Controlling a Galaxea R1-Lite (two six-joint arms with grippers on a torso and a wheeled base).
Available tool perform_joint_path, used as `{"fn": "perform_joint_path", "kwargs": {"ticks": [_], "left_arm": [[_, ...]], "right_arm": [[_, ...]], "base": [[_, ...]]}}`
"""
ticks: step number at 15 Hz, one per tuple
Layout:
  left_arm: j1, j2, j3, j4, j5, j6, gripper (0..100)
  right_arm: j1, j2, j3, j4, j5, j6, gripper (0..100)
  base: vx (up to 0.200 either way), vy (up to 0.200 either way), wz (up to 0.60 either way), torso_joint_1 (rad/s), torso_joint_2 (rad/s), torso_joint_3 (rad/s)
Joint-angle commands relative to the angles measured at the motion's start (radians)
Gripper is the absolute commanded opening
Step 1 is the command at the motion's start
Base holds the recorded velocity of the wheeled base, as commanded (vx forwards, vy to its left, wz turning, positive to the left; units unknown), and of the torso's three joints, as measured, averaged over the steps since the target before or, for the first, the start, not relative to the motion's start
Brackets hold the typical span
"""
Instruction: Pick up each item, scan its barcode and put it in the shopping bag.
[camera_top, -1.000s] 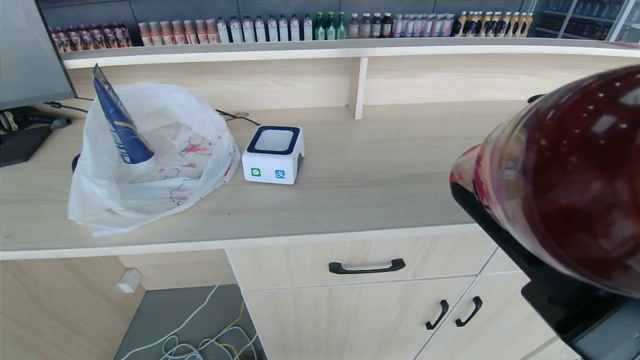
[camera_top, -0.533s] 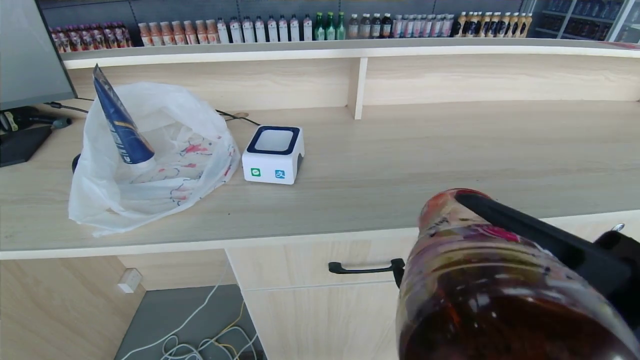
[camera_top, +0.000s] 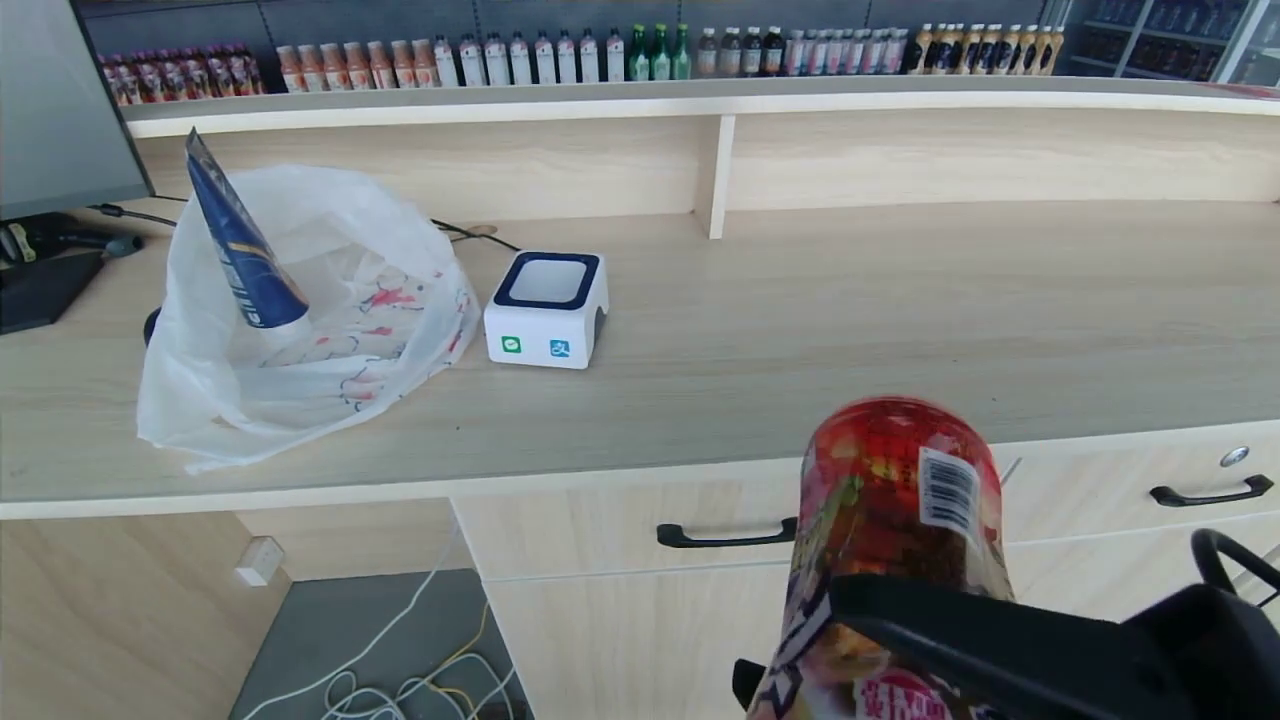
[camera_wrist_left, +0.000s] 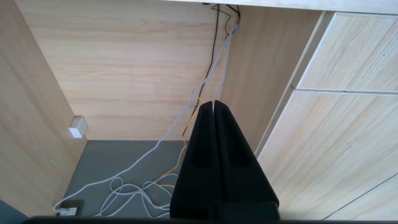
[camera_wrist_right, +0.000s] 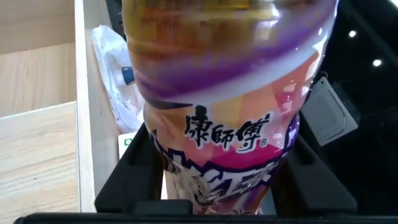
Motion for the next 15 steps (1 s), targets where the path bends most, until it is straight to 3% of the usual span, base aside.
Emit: {"fn": "perform_joint_path", "kwargs": {"ticks": [1, 5, 7, 9, 15], "left_arm": [[0.0, 0.0, 0.0, 0.0, 0.0, 0.0, 0], [0.0, 0.0, 0.0, 0.0, 0.0, 0.0, 0], [0.0, 0.0, 0.0, 0.0, 0.0, 0.0, 0], [0.0, 0.0, 0.0, 0.0, 0.0, 0.0, 0], [0.0, 0.0, 0.0, 0.0, 0.0, 0.0, 0]], "right_arm": [[0.0, -0.002, 0.006, -0.001, 0.019, -0.028, 0], [0.011, 0.015, 0.119, -0.001, 0.056, -0.177, 0], [-0.001, 0.026, 0.119, -0.001, 0.125, -0.186, 0], [-0.089, 0.033, 0.093, -0.001, 0.214, -0.172, 0], [-0.199, 0.021, 0.041, 0.074, 0.328, -0.177, 0]], "base": [[0.0, 0.0, 0.0, 0.0, 0.0, 0.0], [0.0, 0.0, 0.0, 0.0, 0.0, 0.0], [0.0, 0.0, 0.0, 0.0, 0.0, 0.0], [0.0, 0.0, 0.0, 0.0, 0.0, 0.0], [0.0, 0.0, 0.0, 0.0, 0.0, 0.0]]}}
